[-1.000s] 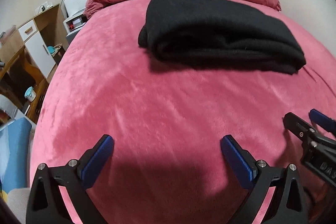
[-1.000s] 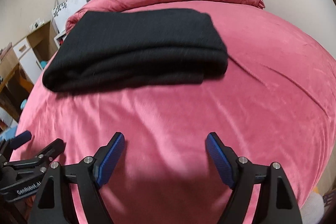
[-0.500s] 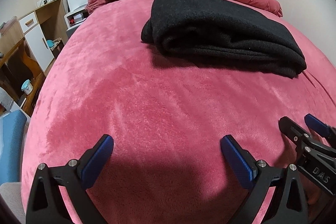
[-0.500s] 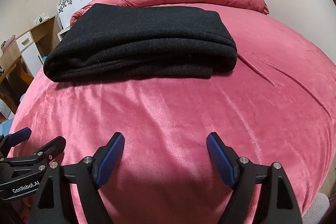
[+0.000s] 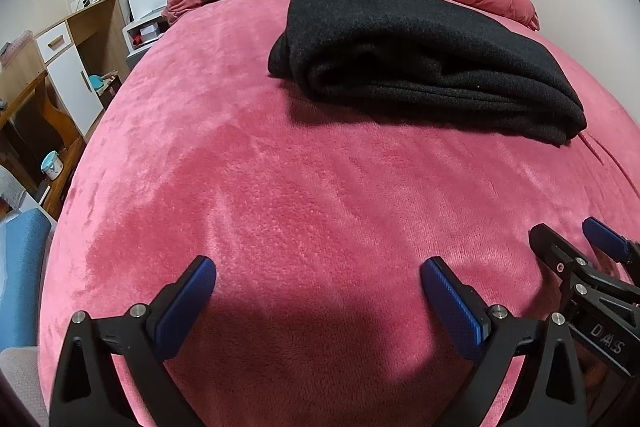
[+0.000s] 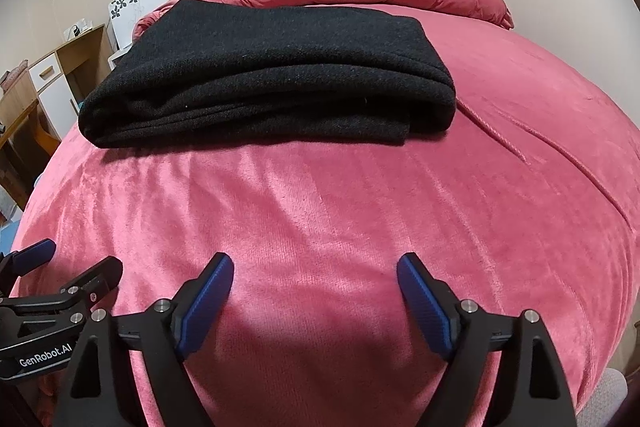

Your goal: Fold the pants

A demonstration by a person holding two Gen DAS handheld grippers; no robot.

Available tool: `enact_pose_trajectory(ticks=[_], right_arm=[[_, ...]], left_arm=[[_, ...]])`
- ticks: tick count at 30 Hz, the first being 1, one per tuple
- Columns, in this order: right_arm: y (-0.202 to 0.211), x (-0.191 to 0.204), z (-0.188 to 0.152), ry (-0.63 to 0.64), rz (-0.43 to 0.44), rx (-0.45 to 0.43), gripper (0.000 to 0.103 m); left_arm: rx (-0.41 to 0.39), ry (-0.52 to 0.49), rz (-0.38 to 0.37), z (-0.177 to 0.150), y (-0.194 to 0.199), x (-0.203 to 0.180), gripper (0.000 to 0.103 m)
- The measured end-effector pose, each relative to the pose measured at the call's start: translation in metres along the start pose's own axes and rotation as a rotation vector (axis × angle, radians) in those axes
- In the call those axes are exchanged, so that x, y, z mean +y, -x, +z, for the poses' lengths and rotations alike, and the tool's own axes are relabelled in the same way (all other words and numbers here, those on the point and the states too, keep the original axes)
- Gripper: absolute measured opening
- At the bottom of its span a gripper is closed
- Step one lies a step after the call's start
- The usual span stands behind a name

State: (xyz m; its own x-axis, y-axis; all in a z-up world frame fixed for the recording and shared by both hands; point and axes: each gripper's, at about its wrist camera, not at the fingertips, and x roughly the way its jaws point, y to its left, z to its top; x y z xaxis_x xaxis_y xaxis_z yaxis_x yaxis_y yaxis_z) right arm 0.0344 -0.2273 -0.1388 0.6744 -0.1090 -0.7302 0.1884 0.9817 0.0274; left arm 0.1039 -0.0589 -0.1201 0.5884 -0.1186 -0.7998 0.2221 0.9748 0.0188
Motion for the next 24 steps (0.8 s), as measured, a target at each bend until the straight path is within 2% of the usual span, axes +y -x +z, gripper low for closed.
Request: enact_pose_trajectory(ticks=[4,24], right_arm=[[-0.001,0.000,-0.003,0.010,-0.005,-0.002,0.090],[0.002,-0.009,-0.007,-0.009,0.013,-0.007,0.092]], left_arm=[[0.000,0.005,-0.005,0.000,0.000,0.001,0.103],[-0.005,0.014,-0.015,0.001,-0.001,0.003,0.103]])
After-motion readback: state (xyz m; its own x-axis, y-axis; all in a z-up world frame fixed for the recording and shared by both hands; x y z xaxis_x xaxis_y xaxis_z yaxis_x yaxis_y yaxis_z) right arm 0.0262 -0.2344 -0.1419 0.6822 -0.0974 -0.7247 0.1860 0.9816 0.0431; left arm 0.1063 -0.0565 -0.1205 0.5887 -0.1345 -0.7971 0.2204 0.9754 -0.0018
